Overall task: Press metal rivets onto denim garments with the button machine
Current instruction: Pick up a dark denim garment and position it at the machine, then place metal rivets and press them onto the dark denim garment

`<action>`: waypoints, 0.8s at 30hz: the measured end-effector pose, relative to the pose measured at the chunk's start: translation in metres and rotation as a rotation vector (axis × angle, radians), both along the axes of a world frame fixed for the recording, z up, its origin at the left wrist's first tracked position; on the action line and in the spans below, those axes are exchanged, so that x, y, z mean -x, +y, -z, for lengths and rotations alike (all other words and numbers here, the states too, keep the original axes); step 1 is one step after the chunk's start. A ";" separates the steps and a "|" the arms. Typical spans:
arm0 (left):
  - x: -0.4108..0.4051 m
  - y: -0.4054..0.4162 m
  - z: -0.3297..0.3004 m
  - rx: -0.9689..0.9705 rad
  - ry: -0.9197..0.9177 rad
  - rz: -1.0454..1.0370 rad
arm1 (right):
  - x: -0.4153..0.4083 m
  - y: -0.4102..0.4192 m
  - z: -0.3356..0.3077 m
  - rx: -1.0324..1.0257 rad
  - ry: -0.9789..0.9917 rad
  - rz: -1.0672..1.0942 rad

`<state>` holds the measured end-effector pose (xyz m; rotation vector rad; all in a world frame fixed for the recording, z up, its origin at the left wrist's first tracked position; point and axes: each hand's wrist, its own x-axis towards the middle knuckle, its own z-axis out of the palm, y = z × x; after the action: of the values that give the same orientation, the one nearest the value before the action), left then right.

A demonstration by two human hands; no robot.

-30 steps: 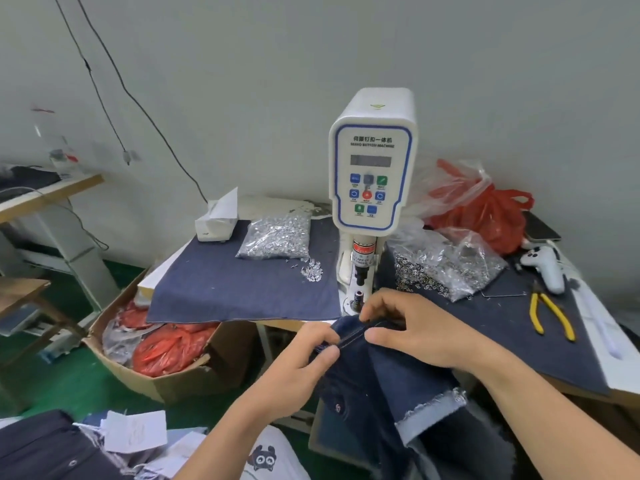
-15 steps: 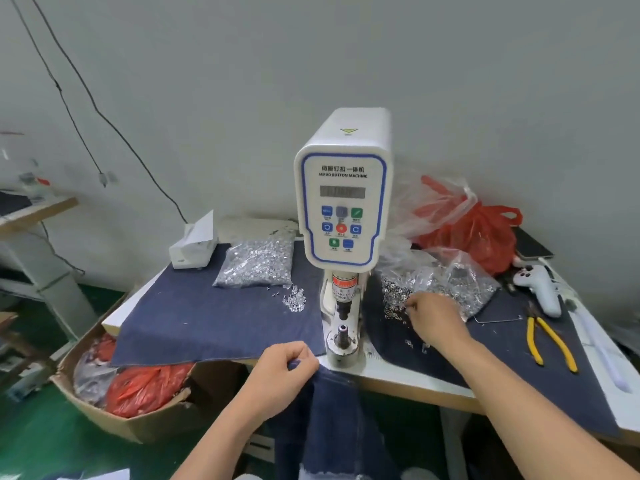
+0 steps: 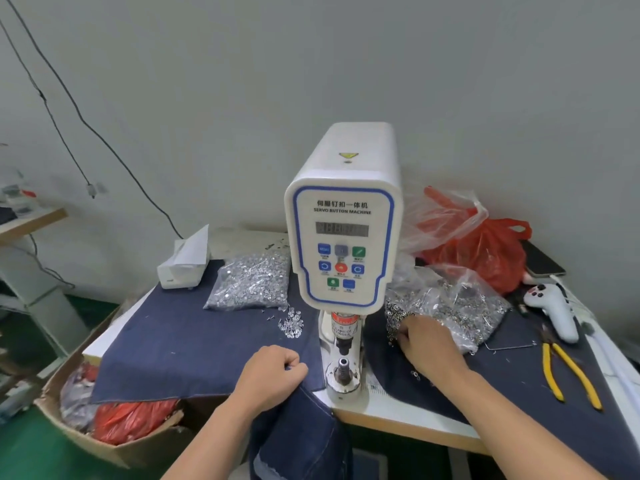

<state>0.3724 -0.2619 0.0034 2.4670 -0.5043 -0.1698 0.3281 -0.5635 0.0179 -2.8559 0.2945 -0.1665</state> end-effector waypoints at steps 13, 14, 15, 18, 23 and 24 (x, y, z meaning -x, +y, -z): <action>0.004 -0.003 0.005 0.003 -0.028 -0.063 | 0.014 0.015 -0.015 -0.318 -0.134 0.189; 0.004 -0.003 0.006 0.004 -0.033 -0.062 | 0.017 0.020 -0.017 -0.468 -0.173 0.207; 0.004 -0.003 0.006 0.005 -0.037 -0.059 | 0.022 0.027 -0.018 -0.646 -0.202 0.217; 0.002 -0.003 0.008 0.010 -0.043 -0.050 | 0.038 0.049 -0.020 -1.007 -0.208 0.212; 0.001 -0.002 0.011 0.011 -0.041 -0.041 | 0.056 0.076 -0.024 -1.320 -0.103 0.191; 0.001 -0.002 0.011 0.009 -0.041 -0.040 | 0.057 0.079 -0.024 -1.372 -0.065 0.182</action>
<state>0.3716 -0.2634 -0.0076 2.4737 -0.4718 -0.1007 0.2713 -0.4844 0.0422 -1.4650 0.4266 -0.0456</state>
